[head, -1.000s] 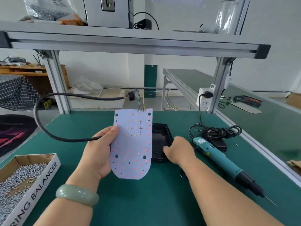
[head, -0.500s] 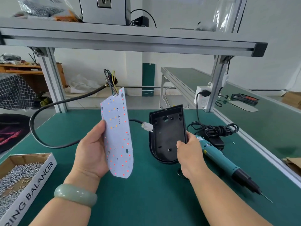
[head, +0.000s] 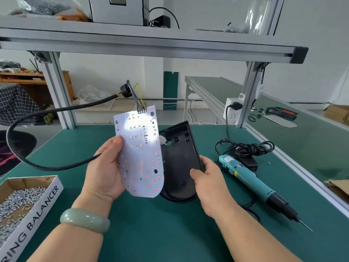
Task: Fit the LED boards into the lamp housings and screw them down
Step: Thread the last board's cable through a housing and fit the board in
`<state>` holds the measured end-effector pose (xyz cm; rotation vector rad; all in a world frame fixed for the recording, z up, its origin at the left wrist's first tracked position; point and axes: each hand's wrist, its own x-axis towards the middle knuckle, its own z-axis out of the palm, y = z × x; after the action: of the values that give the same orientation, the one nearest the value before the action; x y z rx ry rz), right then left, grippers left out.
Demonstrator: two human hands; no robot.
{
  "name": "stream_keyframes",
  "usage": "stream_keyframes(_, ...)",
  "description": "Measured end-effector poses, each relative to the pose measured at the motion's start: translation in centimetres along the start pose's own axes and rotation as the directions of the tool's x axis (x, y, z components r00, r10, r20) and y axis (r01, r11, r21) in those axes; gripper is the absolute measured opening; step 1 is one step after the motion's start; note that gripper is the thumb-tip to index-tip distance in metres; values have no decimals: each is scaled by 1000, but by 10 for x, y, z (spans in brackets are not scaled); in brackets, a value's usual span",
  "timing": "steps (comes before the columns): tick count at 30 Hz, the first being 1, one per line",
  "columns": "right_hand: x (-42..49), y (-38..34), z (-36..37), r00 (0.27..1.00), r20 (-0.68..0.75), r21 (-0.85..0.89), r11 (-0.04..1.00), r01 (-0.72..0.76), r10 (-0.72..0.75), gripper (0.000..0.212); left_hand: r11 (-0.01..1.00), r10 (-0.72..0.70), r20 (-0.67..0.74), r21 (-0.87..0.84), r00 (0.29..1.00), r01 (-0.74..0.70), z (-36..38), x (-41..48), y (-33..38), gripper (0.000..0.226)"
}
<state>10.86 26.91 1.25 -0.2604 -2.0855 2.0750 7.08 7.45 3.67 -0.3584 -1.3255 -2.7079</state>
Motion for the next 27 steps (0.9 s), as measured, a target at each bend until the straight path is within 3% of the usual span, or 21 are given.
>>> stream_keyframes(6,-2,-1,-1,999,-7,-37,999,39,-39,43,993,-72,41,92,997,68,0,-3,1,24)
stream_keyframes(12,-4,0,2,998,33,95,995,42,-45,41,990,-143,129,37,981,139,7,-9,-3,31)
stream_keyframes(17,-3,0,-1,990,-36,15,990,139,-138,45,980,-163,57,127,985,154,4,-6,4,24)
stream_keyframes(19,-3,-1,-2,976,-65,-61,977,203,-207,46,978,-154,-8,139,988,154,3,-5,5,34)
stream_keyframes(24,-8,-6,-6,942,62,-236,912,336,-331,45,984,-166,-79,47,983,170,8,-5,7,40)
stream_keyframes(27,-17,-5,4,910,197,-248,879,406,-365,47,972,-199,-102,103,975,209,11,-6,3,37)
